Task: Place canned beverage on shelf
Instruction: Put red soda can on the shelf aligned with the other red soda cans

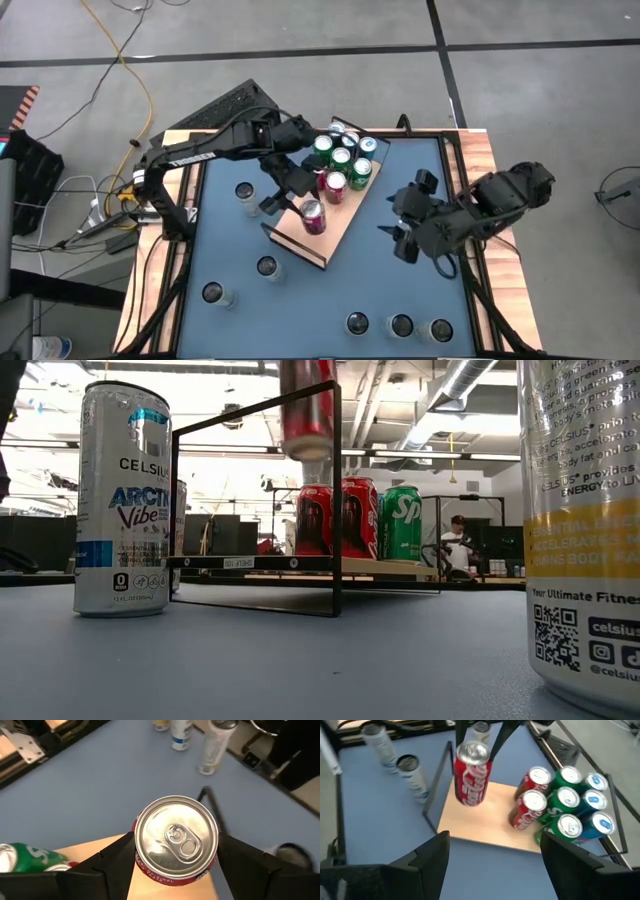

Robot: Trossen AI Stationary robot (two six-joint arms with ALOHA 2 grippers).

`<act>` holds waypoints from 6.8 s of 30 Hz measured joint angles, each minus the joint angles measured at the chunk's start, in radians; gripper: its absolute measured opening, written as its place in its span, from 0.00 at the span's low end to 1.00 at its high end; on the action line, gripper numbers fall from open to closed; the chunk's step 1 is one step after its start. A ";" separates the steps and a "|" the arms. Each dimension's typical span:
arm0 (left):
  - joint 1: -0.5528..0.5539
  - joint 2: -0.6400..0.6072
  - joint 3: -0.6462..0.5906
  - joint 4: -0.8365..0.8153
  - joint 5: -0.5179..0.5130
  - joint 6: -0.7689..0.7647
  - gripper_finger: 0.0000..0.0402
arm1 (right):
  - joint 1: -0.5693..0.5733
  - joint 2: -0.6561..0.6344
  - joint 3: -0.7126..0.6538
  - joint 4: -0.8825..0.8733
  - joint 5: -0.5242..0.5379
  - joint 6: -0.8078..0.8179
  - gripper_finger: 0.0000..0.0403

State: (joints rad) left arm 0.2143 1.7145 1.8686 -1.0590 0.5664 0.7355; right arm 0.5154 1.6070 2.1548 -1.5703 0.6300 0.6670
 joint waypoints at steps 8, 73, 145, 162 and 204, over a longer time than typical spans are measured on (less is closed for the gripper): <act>0.036 -0.002 -0.139 0.084 0.058 0.103 0.60 | -0.076 0.000 0.000 0.009 -0.001 0.014 0.73; -0.030 0.039 -0.384 0.404 -0.108 -0.004 0.61 | -0.448 -0.662 -0.881 0.752 -0.192 -0.503 0.73; -0.286 0.031 0.360 -0.456 -0.502 -0.653 0.92 | -0.529 0.203 -0.281 0.471 -0.761 -1.476 0.73; -0.335 0.030 0.360 -0.503 -0.500 -0.741 0.92 | -0.546 0.298 -0.244 0.460 -0.763 -1.598 0.73; -0.338 0.030 0.359 -0.512 -0.500 -0.718 0.92 | -0.563 0.346 -0.331 0.536 -0.740 -1.332 0.68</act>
State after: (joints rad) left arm -0.1242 1.7443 2.2280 -1.5715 0.0663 0.0174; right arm -0.0475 1.9531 1.8240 -1.0344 -0.1097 -0.6649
